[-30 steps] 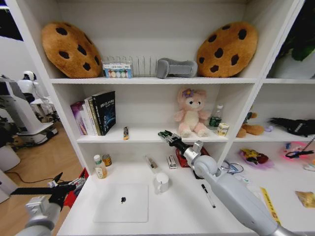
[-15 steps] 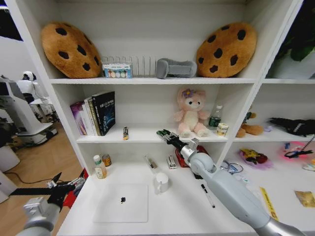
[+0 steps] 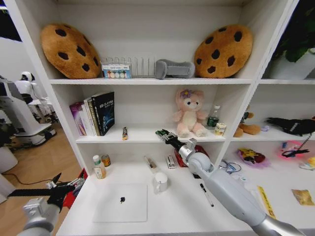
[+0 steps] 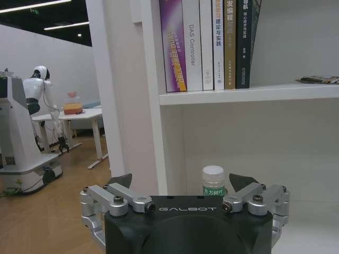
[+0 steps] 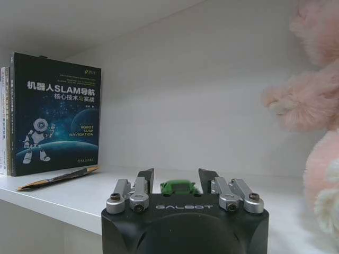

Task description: Organize the objects on the table.

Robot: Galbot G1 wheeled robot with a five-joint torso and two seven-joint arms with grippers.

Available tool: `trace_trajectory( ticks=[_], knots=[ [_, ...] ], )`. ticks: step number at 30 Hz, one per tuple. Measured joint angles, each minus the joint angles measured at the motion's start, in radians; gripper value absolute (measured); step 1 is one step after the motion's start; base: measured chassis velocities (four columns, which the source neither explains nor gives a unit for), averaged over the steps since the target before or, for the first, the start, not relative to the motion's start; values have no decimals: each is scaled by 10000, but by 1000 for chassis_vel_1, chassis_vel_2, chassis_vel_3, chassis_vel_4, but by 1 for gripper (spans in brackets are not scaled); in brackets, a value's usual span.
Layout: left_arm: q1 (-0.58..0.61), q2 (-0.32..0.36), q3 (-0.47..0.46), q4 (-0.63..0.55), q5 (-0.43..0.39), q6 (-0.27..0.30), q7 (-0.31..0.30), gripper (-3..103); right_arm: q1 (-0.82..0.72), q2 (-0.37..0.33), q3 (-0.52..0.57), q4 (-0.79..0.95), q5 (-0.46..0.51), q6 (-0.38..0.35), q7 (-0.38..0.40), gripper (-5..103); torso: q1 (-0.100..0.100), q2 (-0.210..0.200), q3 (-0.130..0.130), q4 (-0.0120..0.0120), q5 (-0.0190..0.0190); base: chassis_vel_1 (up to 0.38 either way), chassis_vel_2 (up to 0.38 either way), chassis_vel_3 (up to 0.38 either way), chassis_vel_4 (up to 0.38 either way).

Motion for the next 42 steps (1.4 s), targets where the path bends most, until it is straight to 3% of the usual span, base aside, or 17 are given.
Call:
trace_trajectory(
  ticks=[2,4,7,8,10,13,22,26,31,37,38,40,42],
  knots=[
    [-8,5,6,4,-3,0,-3,100,-4,0,2,4,1,-7,-5,51,0,0,1,0,1,0,0,0,0],
    [-10,10,11,17,-8,0,-10,100,-4,0,15,26,17,-16,-13,68,0,-2,1,-1,1,0,0,0,0],
    [-4,5,13,45,-6,0,-11,100,-38,-14,76,132,47,-22,-57,73,3,-4,3,-1,3,0,0,0,0],
    [-1,0,23,65,-2,0,-11,100,-107,-50,141,290,98,-30,-100,84,4,-6,6,0,5,0,0,0,0],
    [-2,0,33,75,4,0,-12,100,-156,-84,185,389,149,-39,-133,84,4,-7,6,2,6,0,0,0,0],
    [-53,21,93,113,9,1,-14,100,-430,-255,424,933,387,-79,-389,98,6,-9,8,2,8,0,0,0,0],
    [-157,121,154,258,12,7,-15,100,-1440,-622,1120,2361,445,95,-523,100,3,-4,3,-3,3,0,0,0,0],
    [-229,182,167,291,-2,13,-14,100,-2360,-838,1622,3305,251,47,-9,100,3,-3,1,-2,3,0,0,0,0],
    [-315,227,158,316,-45,16,-9,100,-4150,-1122,3057,4445,-648,21,299,100,-1,-1,0,-6,2,0,0,0,0],
    [-246,4,50,257,24,-11,4,100,-5574,-1071,3718,5136,-1134,-26,1383,100,-2,0,0,-5,1,0,0,0,0],
    [-208,-95,13,190,62,-24,4,100,-5840,-982,3723,5219,-1159,-69,1696,100,-2,0,-1,5,1,0,0,0,0],
    [-174,-193,-24,77,92,-38,3,100,-6507,-782,3840,5285,-1394,-102,2336,100,-1,0,0,1,2,0,0,0,0],
    [-161,-213,-37,56,97,-43,4,100,-6663,-743,3896,5285,-1455,-102,2444,100,-1,0,0,-2,2,0,0,0,0]
  ],
)
